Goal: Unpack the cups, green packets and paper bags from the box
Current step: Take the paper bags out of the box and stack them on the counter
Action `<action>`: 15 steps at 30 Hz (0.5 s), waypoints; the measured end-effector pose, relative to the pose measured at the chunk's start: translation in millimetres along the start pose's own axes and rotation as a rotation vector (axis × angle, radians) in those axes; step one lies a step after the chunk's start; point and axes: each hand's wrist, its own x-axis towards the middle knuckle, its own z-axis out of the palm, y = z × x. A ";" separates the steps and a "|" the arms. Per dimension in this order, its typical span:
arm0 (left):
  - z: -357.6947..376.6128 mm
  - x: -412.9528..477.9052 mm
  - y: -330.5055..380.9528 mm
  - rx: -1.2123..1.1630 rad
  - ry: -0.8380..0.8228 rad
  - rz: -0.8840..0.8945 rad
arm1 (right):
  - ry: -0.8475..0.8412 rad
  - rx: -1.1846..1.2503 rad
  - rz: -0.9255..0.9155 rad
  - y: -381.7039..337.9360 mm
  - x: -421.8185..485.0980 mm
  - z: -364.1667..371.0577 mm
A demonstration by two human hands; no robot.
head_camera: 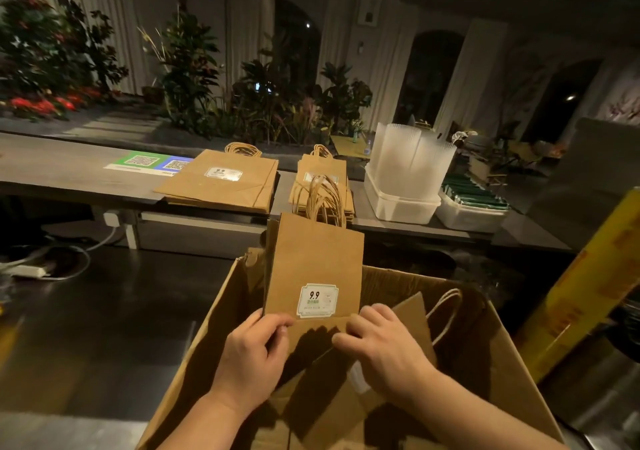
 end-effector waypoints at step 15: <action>-6.1 -7.5 12.0 -0.129 -0.205 -0.227 | 0.302 -0.115 -0.160 -15.7 64.2 -26.3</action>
